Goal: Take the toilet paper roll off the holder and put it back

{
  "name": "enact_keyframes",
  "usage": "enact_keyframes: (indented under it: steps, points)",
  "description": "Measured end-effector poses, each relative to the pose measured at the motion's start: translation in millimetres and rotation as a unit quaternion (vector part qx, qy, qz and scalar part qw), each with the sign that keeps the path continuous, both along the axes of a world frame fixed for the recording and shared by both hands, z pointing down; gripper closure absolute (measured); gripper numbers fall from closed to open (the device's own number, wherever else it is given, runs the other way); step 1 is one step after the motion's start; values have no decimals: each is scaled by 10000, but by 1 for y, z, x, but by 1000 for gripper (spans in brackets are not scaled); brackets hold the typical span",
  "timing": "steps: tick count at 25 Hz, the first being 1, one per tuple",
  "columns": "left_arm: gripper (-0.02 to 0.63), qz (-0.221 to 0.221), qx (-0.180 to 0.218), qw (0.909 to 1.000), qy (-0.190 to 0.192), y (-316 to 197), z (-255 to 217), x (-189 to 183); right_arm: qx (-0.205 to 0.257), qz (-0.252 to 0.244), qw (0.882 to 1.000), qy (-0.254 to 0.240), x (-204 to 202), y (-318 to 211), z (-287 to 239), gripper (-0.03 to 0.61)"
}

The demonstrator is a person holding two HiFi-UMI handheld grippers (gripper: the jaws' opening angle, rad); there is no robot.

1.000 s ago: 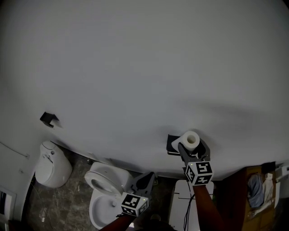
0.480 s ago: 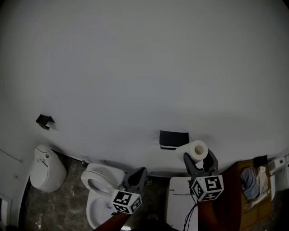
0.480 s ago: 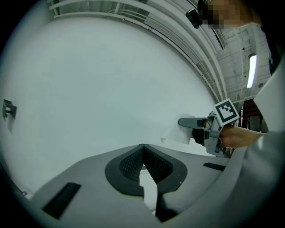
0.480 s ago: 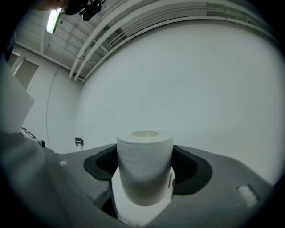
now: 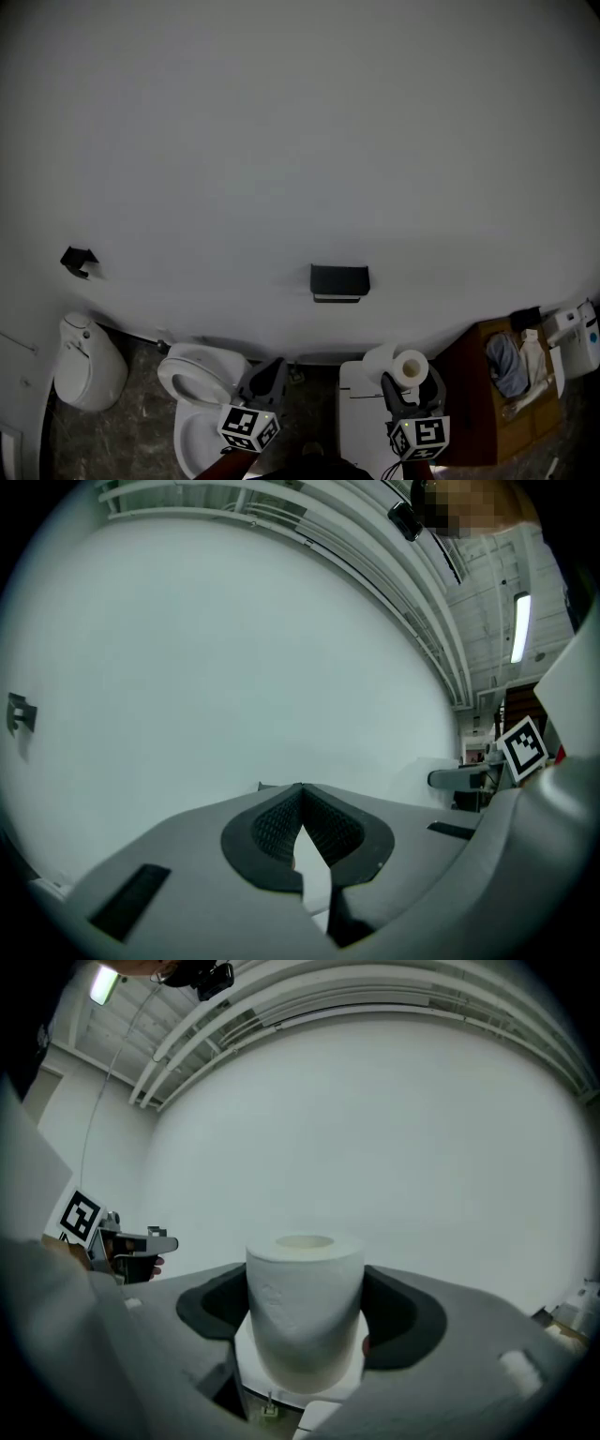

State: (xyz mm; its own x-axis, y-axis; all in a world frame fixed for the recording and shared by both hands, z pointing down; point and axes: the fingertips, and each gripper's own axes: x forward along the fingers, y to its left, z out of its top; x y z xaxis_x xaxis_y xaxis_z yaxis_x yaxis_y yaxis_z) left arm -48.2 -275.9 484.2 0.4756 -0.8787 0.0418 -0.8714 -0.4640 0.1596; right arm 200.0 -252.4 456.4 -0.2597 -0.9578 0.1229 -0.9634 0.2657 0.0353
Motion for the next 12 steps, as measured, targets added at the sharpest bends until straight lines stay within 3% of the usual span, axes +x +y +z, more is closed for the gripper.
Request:
enact_keyframes:
  steps: [7,12]
  points:
    - [606,116,-38,9999,-24,-5,2,11,37,297,9995,22,15,7,2,227]
    - [606,115,-73,9999,15,-15,3,15,94,165,9998,83,8,-15,-10,227]
